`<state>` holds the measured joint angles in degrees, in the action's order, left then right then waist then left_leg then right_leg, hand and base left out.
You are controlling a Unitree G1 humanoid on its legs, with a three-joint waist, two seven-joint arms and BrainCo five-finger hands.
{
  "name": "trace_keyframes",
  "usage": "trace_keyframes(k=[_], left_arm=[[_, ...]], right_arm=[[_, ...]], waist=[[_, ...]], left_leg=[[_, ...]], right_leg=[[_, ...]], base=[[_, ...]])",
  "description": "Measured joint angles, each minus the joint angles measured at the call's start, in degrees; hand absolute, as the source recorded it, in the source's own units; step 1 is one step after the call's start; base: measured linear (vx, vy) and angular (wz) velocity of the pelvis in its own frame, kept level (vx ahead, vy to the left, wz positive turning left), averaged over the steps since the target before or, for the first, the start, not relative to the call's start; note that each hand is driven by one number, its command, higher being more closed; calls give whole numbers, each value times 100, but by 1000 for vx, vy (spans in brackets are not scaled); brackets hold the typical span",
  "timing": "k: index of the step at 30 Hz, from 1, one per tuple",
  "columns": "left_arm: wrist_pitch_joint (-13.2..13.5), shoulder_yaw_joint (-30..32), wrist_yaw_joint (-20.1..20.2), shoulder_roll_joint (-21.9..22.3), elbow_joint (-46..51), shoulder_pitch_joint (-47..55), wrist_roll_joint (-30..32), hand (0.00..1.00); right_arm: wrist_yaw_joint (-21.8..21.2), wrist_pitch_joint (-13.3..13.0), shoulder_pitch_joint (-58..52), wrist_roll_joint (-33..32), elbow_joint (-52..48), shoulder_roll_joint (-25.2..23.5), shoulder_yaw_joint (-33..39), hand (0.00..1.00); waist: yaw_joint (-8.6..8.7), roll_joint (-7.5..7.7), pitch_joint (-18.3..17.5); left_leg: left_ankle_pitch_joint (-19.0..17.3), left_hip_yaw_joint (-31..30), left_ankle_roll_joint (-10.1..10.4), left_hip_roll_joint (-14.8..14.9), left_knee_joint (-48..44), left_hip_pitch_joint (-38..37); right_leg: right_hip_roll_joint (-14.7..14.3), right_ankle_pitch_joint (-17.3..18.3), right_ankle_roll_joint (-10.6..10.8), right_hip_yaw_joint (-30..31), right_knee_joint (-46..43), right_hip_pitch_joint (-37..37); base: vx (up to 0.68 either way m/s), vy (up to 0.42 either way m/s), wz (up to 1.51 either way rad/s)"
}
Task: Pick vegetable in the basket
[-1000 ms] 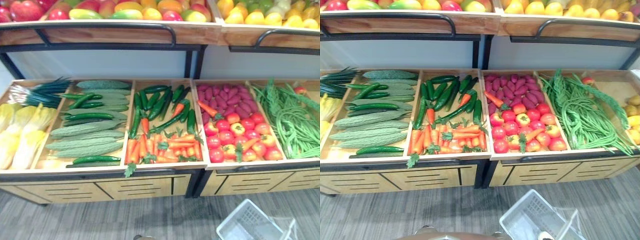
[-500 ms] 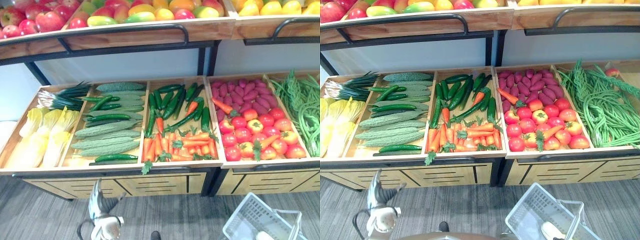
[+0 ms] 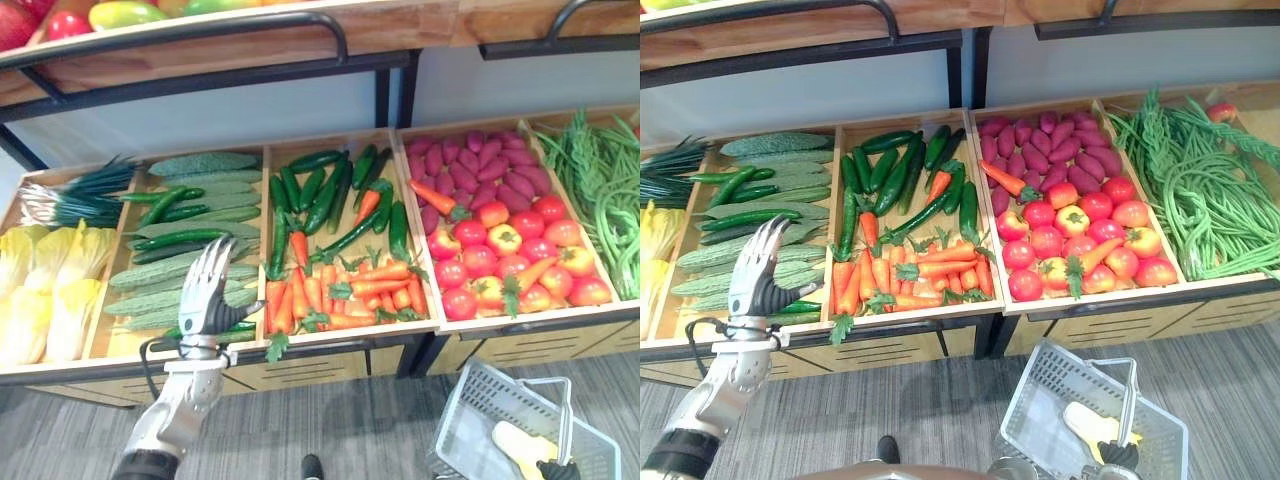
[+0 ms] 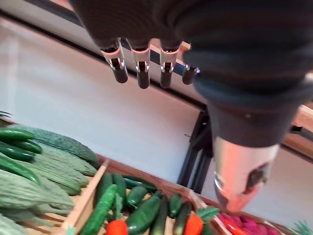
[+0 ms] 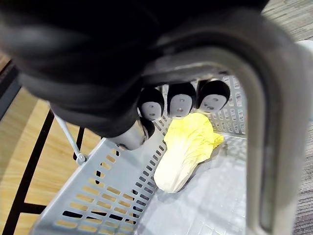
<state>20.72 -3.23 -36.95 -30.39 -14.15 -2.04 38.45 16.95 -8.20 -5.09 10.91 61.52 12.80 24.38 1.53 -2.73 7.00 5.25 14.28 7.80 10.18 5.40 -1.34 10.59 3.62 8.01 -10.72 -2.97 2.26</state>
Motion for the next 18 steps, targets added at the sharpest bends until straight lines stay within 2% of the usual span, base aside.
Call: trace_keyframes(k=[2,7,10,13,18], left_arm=[[7,-333,339,-244,-3,-148,-205,0],[45,-851,1086,-363,-70,-317,-761,0],[49,-1047,1306,-363,-300,-461,-902,0],[61,-1109,1486,-371,-451,-570,-1092,0],[39,-1443,1752,-404,-494,-839,-1125,0]], right_arm=[[-4,0,9,-21,-16,57,0,100],[-136,-1,-59,-21,-17,138,-19,100],[-174,-3,-103,-28,-26,206,-18,100],[-231,-28,-132,-29,-35,206,-18,100],[-325,-55,-126,-38,-39,201,-18,100]], waist=[[19,21,41],[29,6,77],[45,-18,82],[159,-9,87],[161,26,106]], left_leg=[[-32,95,-15,-9,1,-47],[-60,249,-1,-30,10,-156],[-59,283,2,-31,40,-178],[-67,292,22,-29,43,-175],[-68,342,21,-21,15,-177]], right_leg=[[8,-63,15,110,31,-17],[28,-72,40,286,117,-40],[27,-72,40,346,156,-54],[20,-75,45,375,188,-53],[-6,-184,106,444,237,-51]], base=[[-63,24,-25],[-105,10,-19],[-95,6,-13],[-38,4,-3],[42,2,-6]])
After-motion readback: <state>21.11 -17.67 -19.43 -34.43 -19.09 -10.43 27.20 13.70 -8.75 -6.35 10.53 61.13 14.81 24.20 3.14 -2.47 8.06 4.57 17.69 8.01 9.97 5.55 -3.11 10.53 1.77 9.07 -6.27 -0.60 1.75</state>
